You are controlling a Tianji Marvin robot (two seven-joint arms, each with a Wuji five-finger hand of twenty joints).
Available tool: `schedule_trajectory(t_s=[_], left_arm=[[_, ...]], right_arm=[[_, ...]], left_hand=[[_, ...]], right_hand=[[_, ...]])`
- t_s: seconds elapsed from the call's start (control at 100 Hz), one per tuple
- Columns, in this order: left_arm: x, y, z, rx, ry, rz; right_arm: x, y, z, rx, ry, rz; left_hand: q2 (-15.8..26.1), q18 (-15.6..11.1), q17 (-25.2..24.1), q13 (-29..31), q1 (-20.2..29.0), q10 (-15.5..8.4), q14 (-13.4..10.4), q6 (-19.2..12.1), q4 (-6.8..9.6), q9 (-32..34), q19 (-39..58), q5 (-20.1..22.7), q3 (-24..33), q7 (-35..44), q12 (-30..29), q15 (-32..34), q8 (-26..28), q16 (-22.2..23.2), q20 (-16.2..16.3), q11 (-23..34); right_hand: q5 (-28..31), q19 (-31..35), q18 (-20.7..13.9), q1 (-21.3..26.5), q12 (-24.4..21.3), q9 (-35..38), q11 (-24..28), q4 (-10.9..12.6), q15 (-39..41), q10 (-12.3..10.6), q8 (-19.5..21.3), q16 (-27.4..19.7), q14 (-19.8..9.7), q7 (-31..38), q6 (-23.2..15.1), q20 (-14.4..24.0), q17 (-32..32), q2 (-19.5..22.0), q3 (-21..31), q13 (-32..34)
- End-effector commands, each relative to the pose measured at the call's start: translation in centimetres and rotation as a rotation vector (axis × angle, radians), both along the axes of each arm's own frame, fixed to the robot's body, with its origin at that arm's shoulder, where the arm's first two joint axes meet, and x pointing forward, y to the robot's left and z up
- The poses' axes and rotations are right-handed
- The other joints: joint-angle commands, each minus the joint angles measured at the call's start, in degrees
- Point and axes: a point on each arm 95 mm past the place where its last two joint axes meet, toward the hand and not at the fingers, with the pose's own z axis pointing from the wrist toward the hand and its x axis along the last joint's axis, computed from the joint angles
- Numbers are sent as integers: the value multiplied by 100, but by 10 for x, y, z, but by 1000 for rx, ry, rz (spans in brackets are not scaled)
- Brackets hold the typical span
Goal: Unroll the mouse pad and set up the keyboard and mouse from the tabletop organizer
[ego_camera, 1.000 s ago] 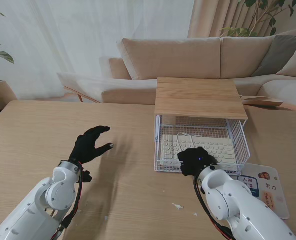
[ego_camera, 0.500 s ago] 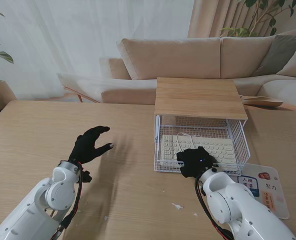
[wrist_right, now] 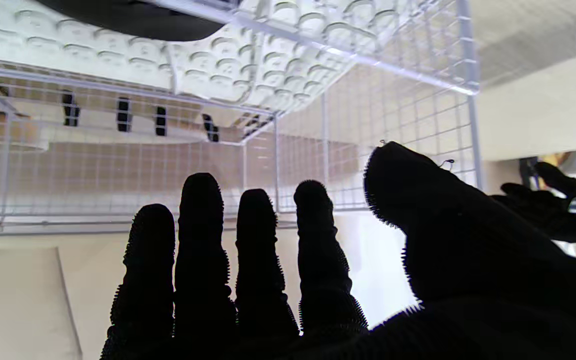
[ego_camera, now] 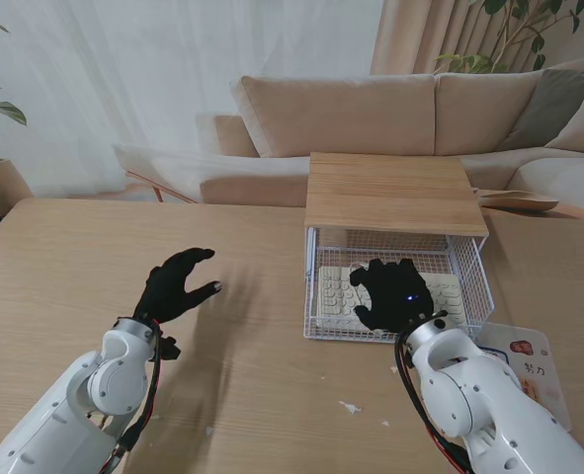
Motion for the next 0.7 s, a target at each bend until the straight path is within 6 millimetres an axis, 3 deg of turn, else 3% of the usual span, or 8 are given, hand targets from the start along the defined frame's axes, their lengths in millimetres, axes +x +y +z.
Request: schedule_trajectory(t_s=[0.0, 0.32, 0.69], left_arm=[[0, -3, 0, -17, 8, -4], [1, -2, -1, -50, 15, -4], [3, 0, 1, -63, 12, 8]], right_arm=[[3, -6, 14, -35, 34, -11], [22, -45, 29, -197, 47, 57], [36, -53, 12, -330, 125, 109]], left_hand=[[182, 44, -52, -234, 92, 85, -77, 15, 257, -129, -183, 80, -86, -88, -35, -103, -54, 73, -81, -52], [172, 47, -52, -235, 114, 96, -70, 23, 256, -131, -202, 89, -72, -90, -36, -106, -56, 75, -90, -52], [149, 45, -50, -242, 124, 97, -62, 18, 254, -131, -229, 83, -55, -98, -37, -120, -60, 76, -101, -54]], right_hand=[[-222, -209, -135, -170, -96, -255, -204, 172, -351, -146, 129, -193, -116, -102, 3, -110, -145, 9, -67, -231], [-529, -527, -218, -552, -426, -536, -524, 134, -871, -471, 151, -440, -322, -385, -266, -186, -249, -243, -145, -407], [-784, -707, -335, -829, -447, -714, -582, 85, -992, -656, 211, -494, -494, -489, -380, -195, -228, -326, -104, -430]])
